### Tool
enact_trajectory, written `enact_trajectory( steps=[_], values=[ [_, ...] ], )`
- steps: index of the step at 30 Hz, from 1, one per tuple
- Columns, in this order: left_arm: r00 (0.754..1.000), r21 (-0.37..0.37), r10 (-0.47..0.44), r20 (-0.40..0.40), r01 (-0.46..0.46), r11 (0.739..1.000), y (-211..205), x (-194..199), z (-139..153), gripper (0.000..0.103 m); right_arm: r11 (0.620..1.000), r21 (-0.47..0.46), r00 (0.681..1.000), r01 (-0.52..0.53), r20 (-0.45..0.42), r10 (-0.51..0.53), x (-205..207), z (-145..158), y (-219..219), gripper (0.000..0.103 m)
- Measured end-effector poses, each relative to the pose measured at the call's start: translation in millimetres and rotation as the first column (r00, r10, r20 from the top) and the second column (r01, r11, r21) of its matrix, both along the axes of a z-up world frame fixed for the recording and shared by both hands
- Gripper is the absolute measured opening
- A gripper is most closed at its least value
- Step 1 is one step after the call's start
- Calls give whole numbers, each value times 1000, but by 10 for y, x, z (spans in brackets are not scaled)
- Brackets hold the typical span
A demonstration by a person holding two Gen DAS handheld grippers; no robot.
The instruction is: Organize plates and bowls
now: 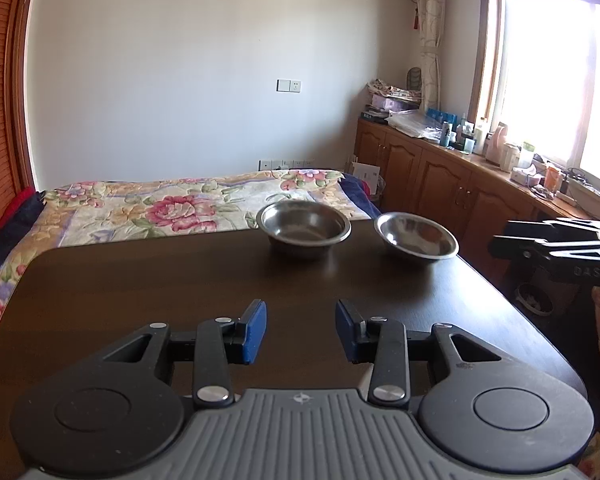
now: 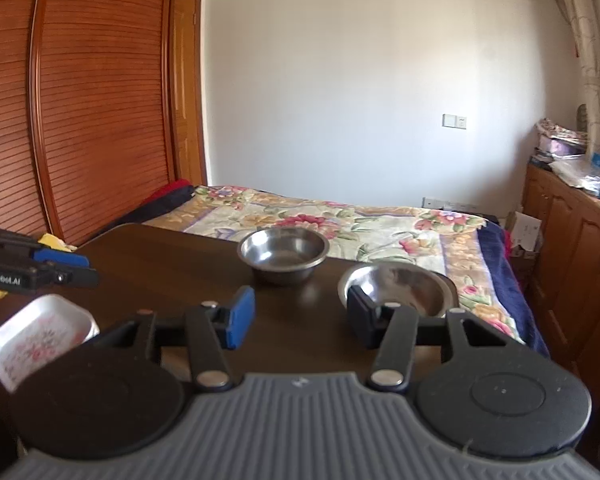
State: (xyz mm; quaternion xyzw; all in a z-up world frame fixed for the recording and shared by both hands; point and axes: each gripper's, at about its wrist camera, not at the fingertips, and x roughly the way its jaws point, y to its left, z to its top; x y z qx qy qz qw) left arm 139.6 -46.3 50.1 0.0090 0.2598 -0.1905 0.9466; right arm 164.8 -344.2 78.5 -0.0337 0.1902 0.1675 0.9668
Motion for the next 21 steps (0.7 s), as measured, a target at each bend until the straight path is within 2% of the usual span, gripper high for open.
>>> enact_trajectory(
  steps=[10,21],
  values=[
    [999,25,-35,10,35,999,-156,633,100,41,999,-9,997,-32,-66,31,702,-21,140,45],
    [996,46,-47,-69,51,998,-255,1341,-81,41,999,7,987,-38,-157,39,1348,-173,276,42]
  ],
)
